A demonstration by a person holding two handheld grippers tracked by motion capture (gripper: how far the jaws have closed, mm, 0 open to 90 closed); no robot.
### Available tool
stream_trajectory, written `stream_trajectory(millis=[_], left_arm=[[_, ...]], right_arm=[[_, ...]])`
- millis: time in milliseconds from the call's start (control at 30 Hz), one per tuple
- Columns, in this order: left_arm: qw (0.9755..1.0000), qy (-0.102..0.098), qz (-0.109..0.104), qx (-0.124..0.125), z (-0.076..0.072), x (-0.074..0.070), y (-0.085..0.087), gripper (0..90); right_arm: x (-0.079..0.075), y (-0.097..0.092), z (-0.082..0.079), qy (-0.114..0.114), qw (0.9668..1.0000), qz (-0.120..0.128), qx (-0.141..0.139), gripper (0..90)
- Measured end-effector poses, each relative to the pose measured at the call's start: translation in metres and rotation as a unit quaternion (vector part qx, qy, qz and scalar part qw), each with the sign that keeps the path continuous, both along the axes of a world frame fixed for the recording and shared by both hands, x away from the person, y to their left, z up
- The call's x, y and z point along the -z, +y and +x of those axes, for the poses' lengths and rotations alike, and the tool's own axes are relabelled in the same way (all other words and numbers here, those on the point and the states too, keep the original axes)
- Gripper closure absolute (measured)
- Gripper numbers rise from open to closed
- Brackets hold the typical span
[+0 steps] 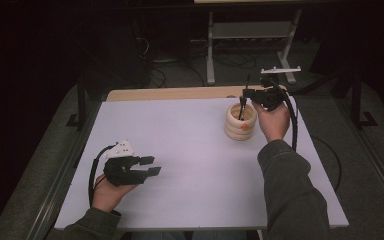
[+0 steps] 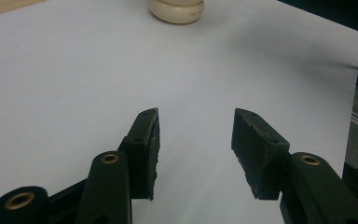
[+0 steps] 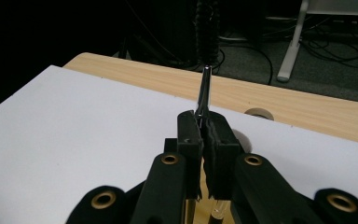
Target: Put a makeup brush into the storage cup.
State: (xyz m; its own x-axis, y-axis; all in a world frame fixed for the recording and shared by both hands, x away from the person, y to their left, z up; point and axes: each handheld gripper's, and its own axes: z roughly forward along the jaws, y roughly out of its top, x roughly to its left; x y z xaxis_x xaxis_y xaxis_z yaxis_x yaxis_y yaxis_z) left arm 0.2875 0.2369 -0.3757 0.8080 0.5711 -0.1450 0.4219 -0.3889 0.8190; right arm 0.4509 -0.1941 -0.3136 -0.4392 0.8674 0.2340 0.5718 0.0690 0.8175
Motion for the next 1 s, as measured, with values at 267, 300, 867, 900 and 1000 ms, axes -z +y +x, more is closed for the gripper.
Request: stream_trajectory(millis=[267, 300, 867, 900, 1000], left_arm=[[1.0, 0.0, 0.001, 0.001, 0.0, 0.0, 0.0, 51.4], [1.0, 0.001, 0.001, 0.001, 0.0, 0.0, 0.0, 51.4], [1.0, 0.001, 0.001, 0.0, 0.0, 0.001, 0.0, 51.4], [1.0, 0.002, 0.001, 0.0, 0.0, 0.001, 0.0, 51.4], [1.0, 0.002, 0.0, 0.0, 0.0, 0.0, 0.0, 51.3]], right_arm=[[0.007, -0.002, 0.0, 0.005, 1.0, -0.001, 0.001, 84.8], [0.008, -0.002, -0.001, 0.005, 1.0, 0.001, 0.003, 84.8], [0.021, 0.0, -0.002, 0.014, 0.9999, 0.002, 0.003, 84.8], [0.022, 0.0, -0.002, 0.013, 0.9999, -0.001, 0.002, 84.8], [0.023, 0.0, -0.003, 0.011, 0.9999, 0.0, 0.002, 84.8]])
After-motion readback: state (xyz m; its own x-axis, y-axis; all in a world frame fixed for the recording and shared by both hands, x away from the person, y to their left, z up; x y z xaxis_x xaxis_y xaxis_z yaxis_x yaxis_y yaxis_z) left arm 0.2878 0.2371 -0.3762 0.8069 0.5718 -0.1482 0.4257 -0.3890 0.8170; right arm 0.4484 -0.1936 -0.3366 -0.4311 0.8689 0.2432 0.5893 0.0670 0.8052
